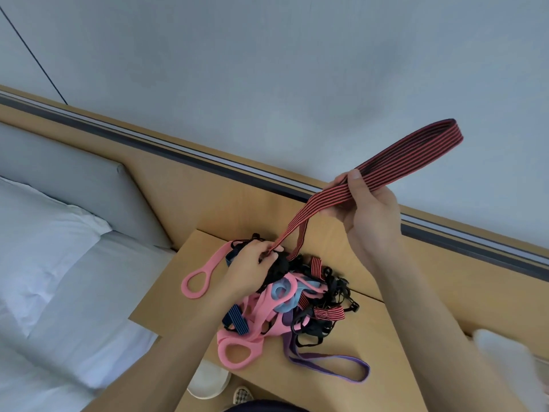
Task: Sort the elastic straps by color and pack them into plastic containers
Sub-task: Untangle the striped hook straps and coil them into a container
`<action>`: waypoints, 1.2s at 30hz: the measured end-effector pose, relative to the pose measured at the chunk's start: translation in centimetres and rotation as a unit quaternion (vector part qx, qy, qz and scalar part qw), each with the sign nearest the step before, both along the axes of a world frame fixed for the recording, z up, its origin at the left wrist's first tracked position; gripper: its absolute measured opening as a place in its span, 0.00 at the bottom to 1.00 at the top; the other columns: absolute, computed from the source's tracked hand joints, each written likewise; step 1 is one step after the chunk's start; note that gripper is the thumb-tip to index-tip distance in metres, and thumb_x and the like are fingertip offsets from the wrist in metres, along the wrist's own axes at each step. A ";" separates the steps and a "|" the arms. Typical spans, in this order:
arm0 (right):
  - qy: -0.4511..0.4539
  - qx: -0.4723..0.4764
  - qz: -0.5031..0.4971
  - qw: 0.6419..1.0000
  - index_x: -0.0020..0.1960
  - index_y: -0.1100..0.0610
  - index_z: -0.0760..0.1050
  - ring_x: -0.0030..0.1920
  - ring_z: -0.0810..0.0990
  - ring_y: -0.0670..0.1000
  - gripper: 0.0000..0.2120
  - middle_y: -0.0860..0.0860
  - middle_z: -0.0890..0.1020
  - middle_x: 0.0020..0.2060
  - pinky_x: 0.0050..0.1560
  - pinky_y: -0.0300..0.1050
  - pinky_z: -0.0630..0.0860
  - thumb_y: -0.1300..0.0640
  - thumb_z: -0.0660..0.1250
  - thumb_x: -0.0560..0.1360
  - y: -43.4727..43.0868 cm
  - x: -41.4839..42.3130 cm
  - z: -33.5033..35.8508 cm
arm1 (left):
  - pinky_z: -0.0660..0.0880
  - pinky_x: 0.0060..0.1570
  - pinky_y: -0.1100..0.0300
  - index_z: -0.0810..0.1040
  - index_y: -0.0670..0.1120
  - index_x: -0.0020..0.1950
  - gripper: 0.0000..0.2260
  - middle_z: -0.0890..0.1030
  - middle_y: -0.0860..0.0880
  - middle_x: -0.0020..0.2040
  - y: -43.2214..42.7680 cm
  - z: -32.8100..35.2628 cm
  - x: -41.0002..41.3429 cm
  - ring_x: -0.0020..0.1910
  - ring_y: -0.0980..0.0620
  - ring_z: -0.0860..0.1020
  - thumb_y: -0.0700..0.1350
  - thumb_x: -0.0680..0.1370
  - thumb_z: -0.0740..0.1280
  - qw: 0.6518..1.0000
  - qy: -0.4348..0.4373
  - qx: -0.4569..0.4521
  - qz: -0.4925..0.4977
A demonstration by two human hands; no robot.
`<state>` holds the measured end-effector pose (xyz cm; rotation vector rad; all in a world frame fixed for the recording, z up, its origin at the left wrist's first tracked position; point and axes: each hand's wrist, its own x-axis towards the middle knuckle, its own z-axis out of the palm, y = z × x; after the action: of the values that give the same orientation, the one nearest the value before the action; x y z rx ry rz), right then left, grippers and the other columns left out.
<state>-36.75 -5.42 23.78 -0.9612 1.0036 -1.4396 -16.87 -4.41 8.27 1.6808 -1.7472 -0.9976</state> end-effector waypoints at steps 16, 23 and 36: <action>0.313 0.015 -0.099 0.944 0.44 0.51 0.81 0.42 0.80 0.43 0.13 0.45 0.84 0.38 0.42 0.36 0.73 0.50 0.62 0.83 -0.8 -2.3 -5.3 | 0.73 0.33 0.72 0.80 0.44 0.53 0.16 0.84 0.42 0.44 0.3 4.7 3.3 0.37 0.57 0.79 0.46 0.87 0.55 0.996 0.032 0.042 0.075; 0.280 0.024 -0.051 0.958 0.46 0.59 0.75 0.38 0.83 0.57 0.15 0.52 0.82 0.31 0.42 0.49 0.80 0.53 0.56 0.85 -0.7 -2.0 -5.8 | 0.66 0.27 0.72 0.77 0.35 0.55 0.15 0.80 0.40 0.43 0.3 4.5 3.8 0.31 0.56 0.71 0.39 0.86 0.52 0.994 -0.001 0.085 0.063; 0.220 0.016 -0.029 0.975 0.44 0.57 0.70 0.29 0.67 0.48 0.13 0.48 0.68 0.28 0.31 0.44 0.70 0.54 0.56 0.86 -0.3 -0.5 -5.1 | 0.81 0.37 0.57 0.81 0.43 0.53 0.12 0.79 0.43 0.42 -0.8 1.4 5.6 0.41 0.49 0.81 0.43 0.85 0.58 0.958 0.122 0.234 0.117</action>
<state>-37.22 -5.71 18.64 -1.2678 1.3816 -1.2791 -11.25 -5.21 9.65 1.8884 -1.1789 -1.5130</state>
